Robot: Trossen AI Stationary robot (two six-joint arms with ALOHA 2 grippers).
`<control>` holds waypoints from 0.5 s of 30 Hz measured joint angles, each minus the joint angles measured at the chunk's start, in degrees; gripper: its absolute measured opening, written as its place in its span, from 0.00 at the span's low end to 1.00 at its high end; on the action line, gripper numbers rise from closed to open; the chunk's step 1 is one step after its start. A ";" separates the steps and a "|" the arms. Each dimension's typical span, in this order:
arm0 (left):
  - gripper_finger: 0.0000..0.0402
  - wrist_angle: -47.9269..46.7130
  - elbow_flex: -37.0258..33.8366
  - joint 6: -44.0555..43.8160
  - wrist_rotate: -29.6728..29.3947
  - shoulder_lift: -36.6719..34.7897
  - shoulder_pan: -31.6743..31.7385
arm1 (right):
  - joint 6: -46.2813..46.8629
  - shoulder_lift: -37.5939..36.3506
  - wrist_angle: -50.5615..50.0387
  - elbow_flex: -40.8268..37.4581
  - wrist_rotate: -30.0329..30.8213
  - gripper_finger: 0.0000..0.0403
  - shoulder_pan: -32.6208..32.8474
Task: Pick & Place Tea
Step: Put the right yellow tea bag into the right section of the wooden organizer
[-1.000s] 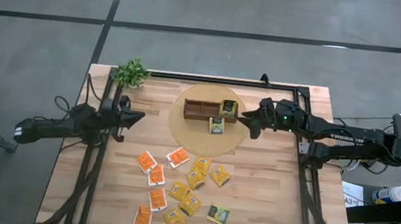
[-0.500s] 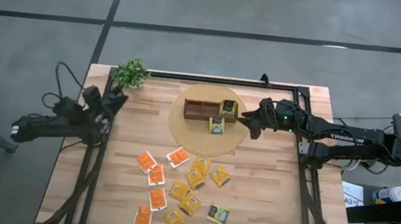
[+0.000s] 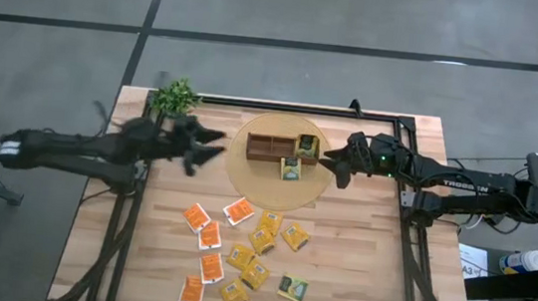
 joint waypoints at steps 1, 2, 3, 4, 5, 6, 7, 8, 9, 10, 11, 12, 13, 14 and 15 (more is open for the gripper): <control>0.70 0.17 0.65 0.36 0.00 2.45 0.00 | -0.42 0.00 -0.01 0.00 -0.40 0.50 0.00; 0.70 -0.14 1.22 0.96 0.02 5.01 0.02 | -0.68 0.00 0.00 0.00 -0.84 0.50 0.00; 0.71 -0.88 1.56 1.64 0.06 7.30 0.02 | -0.84 0.00 -0.01 0.00 -1.15 0.50 0.00; 0.71 -1.10 2.16 2.09 0.14 9.37 0.02 | -0.89 0.00 -0.02 0.00 -1.27 0.50 0.00; 0.71 -0.23 3.08 2.73 0.25 11.43 0.05 | -0.95 -0.01 -0.02 0.00 -1.37 0.50 0.00; 0.71 0.72 3.79 3.18 0.35 13.28 0.07 | -1.16 -0.06 -0.07 0.00 -1.41 0.50 0.00; 0.71 0.73 4.20 3.30 0.35 15.22 0.11 | -1.64 -0.18 -0.09 0.00 -1.40 0.50 0.00; 0.71 0.15 4.46 3.28 0.37 17.11 0.11 | -2.09 -0.37 -0.07 0.00 -1.40 0.50 -0.02; 0.71 0.02 4.73 3.05 0.39 19.00 0.11 | -2.29 -0.62 -0.09 0.00 -1.40 0.50 -0.02; 0.71 0.48 4.87 2.62 0.43 20.90 0.13 | -2.48 -0.80 -0.10 0.00 -1.40 0.50 -0.02; 0.71 1.47 4.87 1.66 0.44 22.43 0.22 | -2.88 -1.08 -0.13 0.00 -1.40 0.50 -0.02; 0.71 3.58 5.00 0.81 0.43 23.94 0.26 | -3.27 -1.42 -0.23 0.00 -1.40 0.50 -0.02; 0.71 5.89 5.26 0.18 0.43 25.52 0.26 | -3.60 -1.79 -0.30 0.00 -1.39 0.50 -0.02; 0.71 7.47 5.31 -0.19 0.43 27.13 0.26 | -3.71 -2.17 -0.27 0.00 -1.37 0.50 -0.01; 0.71 8.47 5.23 -0.49 0.43 28.78 0.26 | -3.86 -2.52 -0.28 0.00 -1.36 0.50 -0.02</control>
